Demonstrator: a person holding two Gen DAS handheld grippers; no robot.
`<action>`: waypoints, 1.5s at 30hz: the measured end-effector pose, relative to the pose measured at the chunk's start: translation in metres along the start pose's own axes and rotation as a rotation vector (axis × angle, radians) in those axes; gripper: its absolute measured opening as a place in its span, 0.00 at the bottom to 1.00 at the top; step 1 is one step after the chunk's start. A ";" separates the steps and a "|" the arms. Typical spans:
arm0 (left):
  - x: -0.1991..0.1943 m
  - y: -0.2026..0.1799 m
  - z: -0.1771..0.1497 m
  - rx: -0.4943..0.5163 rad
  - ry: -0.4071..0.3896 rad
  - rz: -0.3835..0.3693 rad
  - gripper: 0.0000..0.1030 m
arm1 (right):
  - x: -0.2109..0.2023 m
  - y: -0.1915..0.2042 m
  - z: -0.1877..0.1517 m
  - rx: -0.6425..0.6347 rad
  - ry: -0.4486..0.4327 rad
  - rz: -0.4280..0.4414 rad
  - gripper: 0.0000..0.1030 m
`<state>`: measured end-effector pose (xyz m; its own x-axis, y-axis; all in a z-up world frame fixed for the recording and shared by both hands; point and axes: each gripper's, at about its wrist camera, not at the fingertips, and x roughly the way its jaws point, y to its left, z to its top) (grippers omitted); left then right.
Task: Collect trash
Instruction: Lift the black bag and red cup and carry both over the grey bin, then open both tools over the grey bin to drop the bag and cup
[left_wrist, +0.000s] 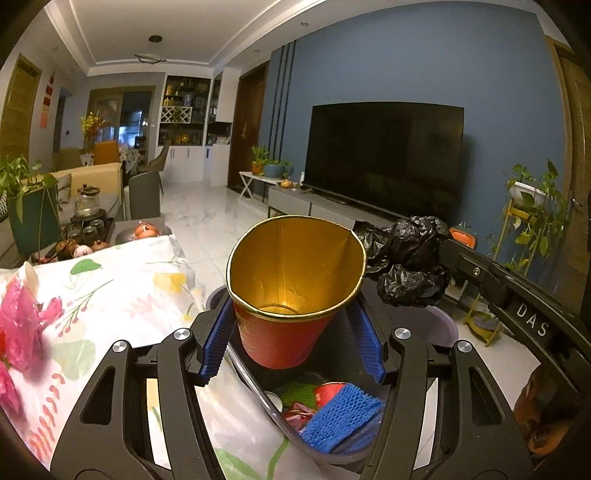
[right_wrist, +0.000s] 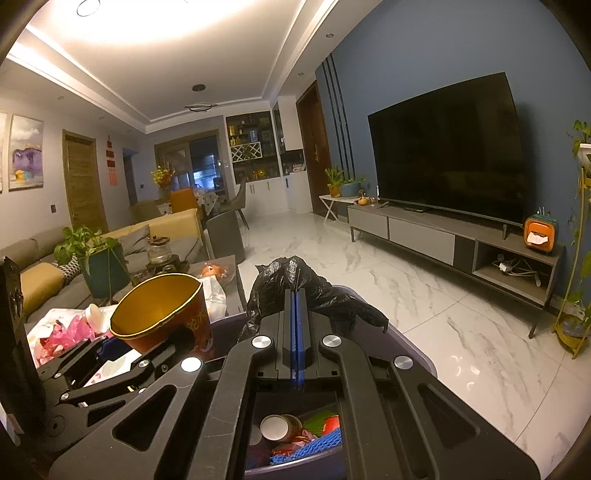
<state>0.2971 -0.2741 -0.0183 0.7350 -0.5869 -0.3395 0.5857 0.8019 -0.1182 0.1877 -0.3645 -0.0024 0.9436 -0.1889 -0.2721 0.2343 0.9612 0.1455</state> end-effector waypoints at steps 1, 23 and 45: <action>0.001 0.000 0.000 -0.001 0.002 -0.001 0.58 | 0.000 -0.001 0.000 0.001 0.001 0.002 0.01; -0.014 0.013 -0.008 -0.052 -0.012 0.042 0.85 | -0.014 -0.020 -0.005 0.058 -0.039 -0.020 0.46; -0.135 0.103 -0.043 -0.170 -0.036 0.356 0.88 | -0.047 0.060 -0.042 -0.006 -0.001 0.061 0.67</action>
<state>0.2432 -0.1071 -0.0247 0.8953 -0.2700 -0.3543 0.2296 0.9613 -0.1526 0.1474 -0.2899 -0.0213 0.9563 -0.1302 -0.2618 0.1751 0.9721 0.1562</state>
